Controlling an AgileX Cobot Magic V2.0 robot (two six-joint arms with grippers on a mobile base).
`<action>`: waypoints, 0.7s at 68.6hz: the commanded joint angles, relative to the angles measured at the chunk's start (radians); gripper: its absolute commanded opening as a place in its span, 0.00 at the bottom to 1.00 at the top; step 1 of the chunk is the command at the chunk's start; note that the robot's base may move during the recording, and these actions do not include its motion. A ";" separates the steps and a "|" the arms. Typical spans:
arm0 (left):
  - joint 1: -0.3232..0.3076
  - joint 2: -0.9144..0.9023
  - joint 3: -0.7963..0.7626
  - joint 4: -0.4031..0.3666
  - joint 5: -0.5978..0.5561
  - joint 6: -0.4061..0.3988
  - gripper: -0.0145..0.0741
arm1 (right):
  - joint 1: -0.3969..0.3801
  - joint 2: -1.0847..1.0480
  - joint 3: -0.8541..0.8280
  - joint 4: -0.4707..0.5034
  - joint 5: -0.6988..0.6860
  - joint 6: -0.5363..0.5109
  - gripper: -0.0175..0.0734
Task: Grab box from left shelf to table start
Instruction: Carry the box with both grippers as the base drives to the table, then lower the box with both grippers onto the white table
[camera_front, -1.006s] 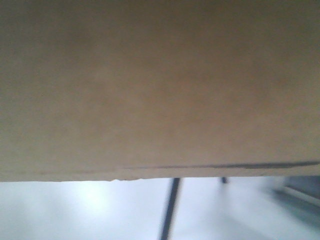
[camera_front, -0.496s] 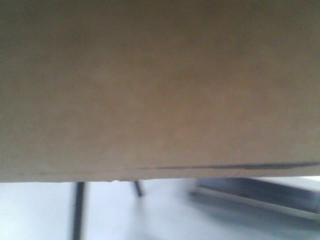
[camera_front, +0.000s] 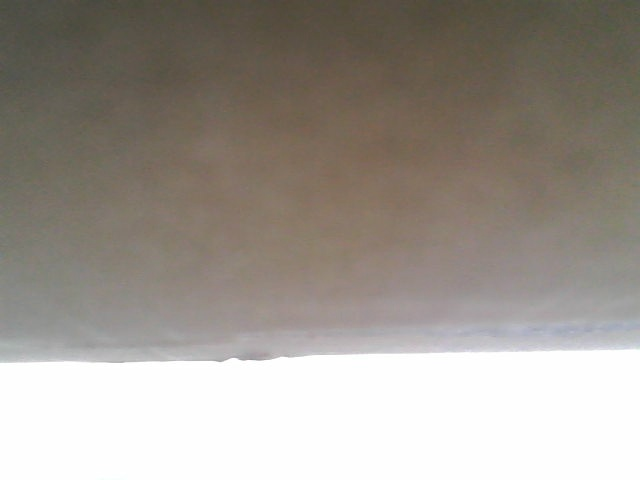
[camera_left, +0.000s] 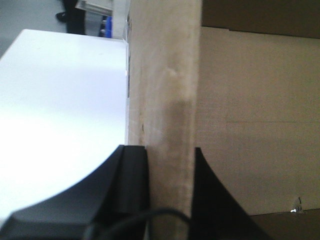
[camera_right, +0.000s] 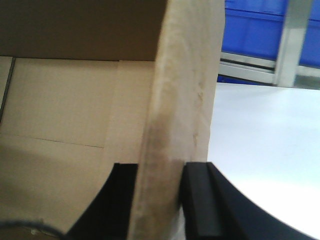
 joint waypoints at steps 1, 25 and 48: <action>-0.010 0.014 -0.037 -0.055 -0.142 -0.025 0.05 | -0.003 0.021 -0.029 -0.045 -0.124 -0.012 0.26; -0.011 0.014 -0.001 -0.054 -0.142 -0.025 0.05 | -0.003 0.021 -0.029 -0.045 -0.124 -0.012 0.26; -0.011 0.014 0.171 -0.054 -0.142 -0.025 0.05 | -0.003 0.021 -0.029 -0.045 -0.124 -0.012 0.26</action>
